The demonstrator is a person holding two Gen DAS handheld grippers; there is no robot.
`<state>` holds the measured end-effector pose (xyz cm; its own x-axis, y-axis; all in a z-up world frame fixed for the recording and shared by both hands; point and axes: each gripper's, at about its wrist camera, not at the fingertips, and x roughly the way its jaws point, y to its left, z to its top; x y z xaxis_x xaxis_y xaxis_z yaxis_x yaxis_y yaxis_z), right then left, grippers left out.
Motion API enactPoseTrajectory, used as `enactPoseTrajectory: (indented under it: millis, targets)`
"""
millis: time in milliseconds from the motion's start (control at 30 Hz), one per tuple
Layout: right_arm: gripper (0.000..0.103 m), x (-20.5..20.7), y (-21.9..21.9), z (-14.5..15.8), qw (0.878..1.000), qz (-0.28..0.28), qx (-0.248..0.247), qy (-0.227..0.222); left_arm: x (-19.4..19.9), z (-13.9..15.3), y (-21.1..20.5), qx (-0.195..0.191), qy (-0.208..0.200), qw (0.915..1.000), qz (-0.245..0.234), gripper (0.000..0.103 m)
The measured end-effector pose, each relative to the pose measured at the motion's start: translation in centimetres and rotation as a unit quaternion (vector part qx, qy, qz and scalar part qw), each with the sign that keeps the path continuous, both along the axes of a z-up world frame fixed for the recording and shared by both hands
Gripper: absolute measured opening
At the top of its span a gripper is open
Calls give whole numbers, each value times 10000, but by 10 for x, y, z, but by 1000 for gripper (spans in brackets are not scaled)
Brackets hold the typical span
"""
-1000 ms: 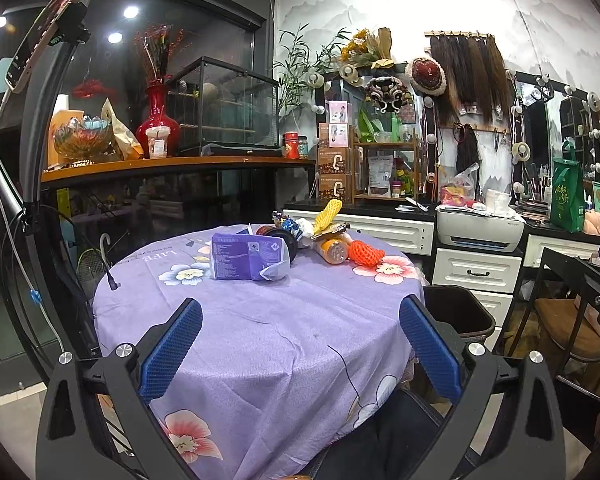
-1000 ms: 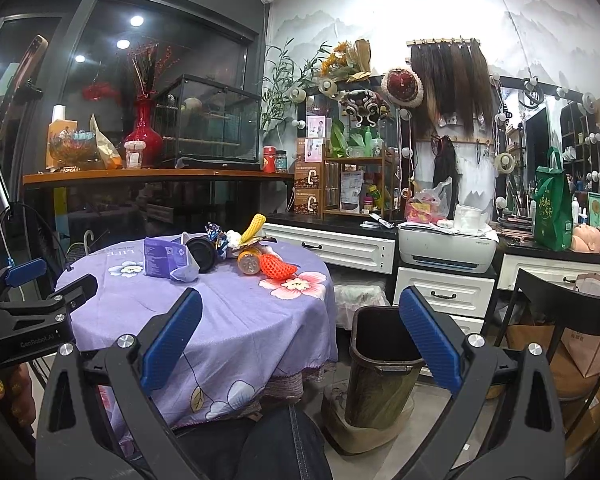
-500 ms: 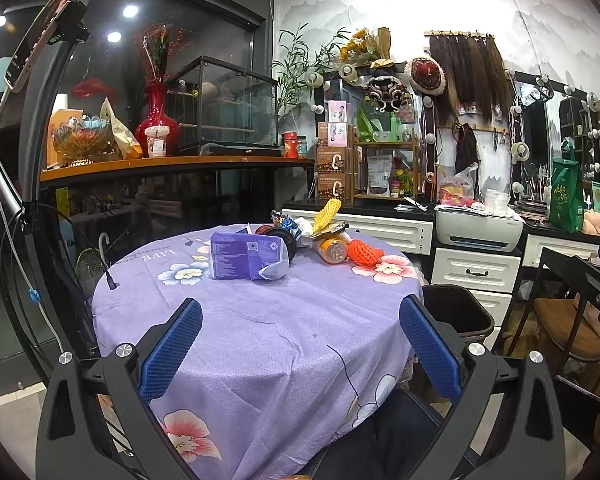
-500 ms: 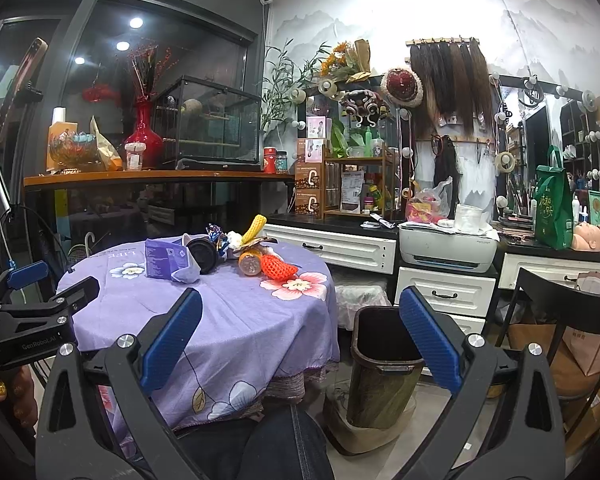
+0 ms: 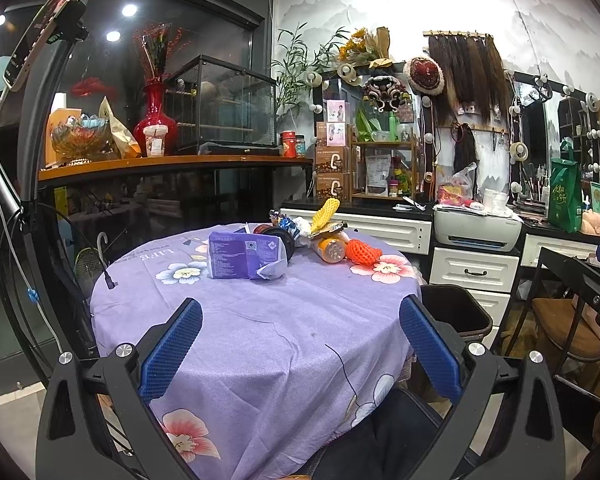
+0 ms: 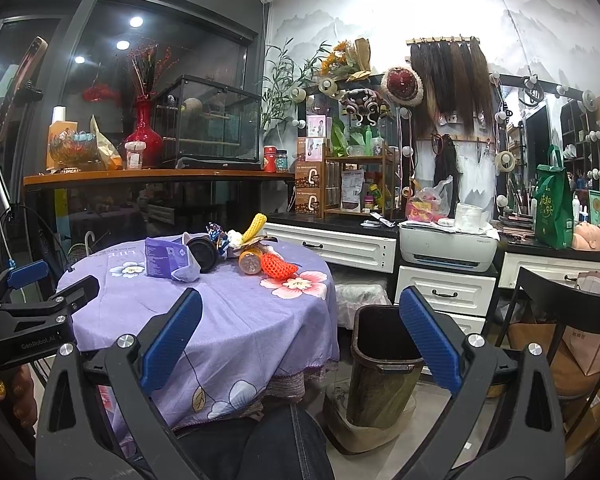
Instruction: Collect trash
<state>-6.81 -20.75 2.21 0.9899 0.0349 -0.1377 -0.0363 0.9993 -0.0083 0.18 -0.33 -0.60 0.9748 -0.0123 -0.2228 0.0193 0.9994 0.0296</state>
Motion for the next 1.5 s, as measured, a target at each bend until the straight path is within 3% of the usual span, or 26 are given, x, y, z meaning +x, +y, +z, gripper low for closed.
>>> enactPoseTrajectory:
  millis: [1200,1500]
  targets:
    - [97,1,0,-3,10000,-10,-6,32,0,-1,-1,14,27,10000,-3,98]
    - [97,30,4,-35,9976,81,-251,632,33,-15,3,-56,727,9969,-310,98]
